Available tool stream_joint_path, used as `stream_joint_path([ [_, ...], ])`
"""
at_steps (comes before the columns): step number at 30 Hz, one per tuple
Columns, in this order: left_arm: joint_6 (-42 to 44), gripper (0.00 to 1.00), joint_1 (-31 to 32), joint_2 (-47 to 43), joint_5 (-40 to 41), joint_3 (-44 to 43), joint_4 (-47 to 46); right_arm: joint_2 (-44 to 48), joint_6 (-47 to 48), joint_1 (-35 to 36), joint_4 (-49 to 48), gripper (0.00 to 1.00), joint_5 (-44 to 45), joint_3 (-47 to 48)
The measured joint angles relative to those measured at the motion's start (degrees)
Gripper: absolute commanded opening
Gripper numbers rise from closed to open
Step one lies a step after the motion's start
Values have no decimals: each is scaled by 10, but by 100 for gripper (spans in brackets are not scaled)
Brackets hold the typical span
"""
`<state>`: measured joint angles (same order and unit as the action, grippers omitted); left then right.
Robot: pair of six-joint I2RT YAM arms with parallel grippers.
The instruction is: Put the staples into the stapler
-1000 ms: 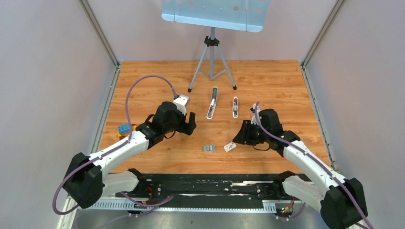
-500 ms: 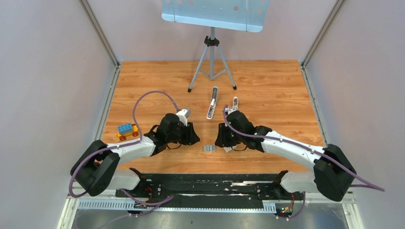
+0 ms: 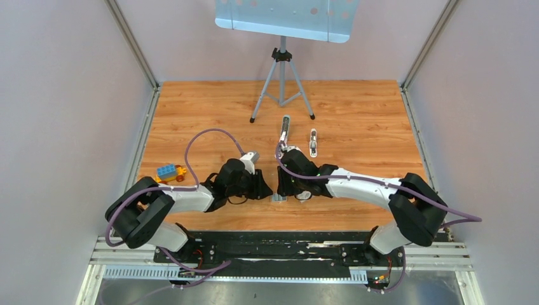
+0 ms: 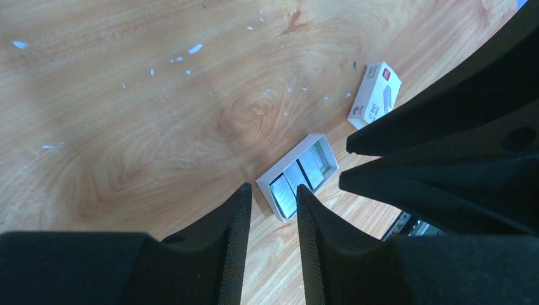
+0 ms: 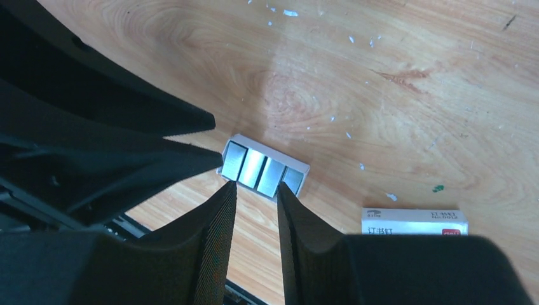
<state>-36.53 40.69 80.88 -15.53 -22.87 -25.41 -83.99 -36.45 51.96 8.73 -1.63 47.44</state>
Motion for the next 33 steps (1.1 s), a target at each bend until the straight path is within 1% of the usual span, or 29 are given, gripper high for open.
stream_joint_path([
  [3, -11, 29, 6, 16, 0, 3, -14, -17, 0, 5, 2, 34, 14, 11],
  [14, -40, 24, 19, 42, -5, 5, -54, -50, 0, 14, 30, 31, 42, 22],
  [33, -47, 21, 33, 41, 8, 8, -47, -72, -3, 29, 57, 29, 58, 38],
])
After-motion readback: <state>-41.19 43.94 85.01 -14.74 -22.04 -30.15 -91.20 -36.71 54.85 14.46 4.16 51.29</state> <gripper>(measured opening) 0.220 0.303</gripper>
